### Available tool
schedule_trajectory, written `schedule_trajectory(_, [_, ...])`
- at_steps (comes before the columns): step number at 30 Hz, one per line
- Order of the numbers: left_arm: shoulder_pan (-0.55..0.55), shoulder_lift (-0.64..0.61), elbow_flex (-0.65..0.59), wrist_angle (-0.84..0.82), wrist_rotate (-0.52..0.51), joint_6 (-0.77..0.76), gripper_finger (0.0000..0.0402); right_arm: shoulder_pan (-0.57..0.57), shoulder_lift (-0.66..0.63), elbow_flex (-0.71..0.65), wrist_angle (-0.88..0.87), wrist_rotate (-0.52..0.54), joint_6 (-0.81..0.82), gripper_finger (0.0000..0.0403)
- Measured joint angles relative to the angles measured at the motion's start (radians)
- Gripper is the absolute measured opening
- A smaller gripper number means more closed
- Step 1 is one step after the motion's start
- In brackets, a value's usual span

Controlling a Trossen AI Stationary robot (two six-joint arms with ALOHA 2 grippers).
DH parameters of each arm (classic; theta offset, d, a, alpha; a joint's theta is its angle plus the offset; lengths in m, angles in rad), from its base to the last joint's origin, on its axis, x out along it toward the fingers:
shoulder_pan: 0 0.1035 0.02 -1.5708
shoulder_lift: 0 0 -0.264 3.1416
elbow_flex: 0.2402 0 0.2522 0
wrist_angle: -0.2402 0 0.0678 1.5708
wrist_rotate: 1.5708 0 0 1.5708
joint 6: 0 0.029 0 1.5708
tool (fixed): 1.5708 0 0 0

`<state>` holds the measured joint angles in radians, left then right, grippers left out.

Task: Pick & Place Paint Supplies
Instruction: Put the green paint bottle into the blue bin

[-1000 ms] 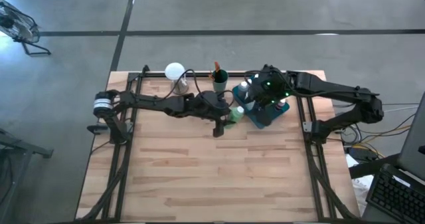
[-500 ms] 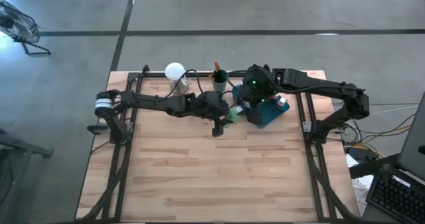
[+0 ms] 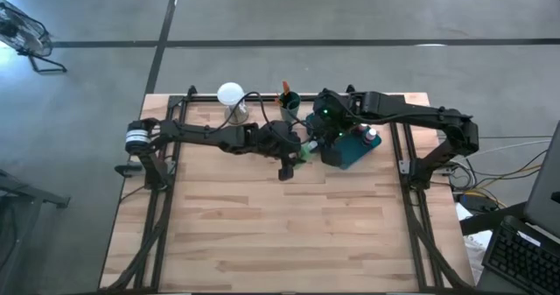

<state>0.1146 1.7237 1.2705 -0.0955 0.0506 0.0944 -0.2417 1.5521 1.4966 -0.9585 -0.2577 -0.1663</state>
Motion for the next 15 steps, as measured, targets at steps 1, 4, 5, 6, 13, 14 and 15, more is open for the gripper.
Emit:
schedule_trajectory(1, [0.000,0.000,0.000,0.000,0.000,-0.001,0.0174,0.000,0.000,0.002,0.000,0.000,-0.006,0.0158])
schedule_trajectory(4, [0.001,0.000,0.000,0.000,0.000,-0.003,0.0174,0.000,-0.004,0.003,0.000,0.003,-0.012,0.0131])
schedule_trajectory(5, [0.001,0.000,0.000,0.000,0.000,-0.003,0.0174,0.000,-0.005,0.003,0.001,0.003,-0.013,0.0121])
schedule_trajectory(6, [0.001,0.000,0.000,0.000,0.000,-0.004,0.0174,0.000,-0.005,0.003,0.002,0.003,-0.014,0.0116])
schedule_trajectory(13, [0.001,-0.001,0.000,-0.001,0.004,-0.003,0.0174,0.000,-0.005,0.003,0.009,0.002,0.009,0.0116])
schedule_trajectory(14, [0.001,-0.001,0.000,-0.002,0.004,-0.002,0.0174,0.000,-0.005,0.003,0.010,0.002,0.015,0.0116])
schedule_trajectory(15, [0.002,-0.001,0.000,-0.002,0.006,-0.002,0.0174,0.000,-0.005,0.003,0.010,0.002,0.022,0.0116])
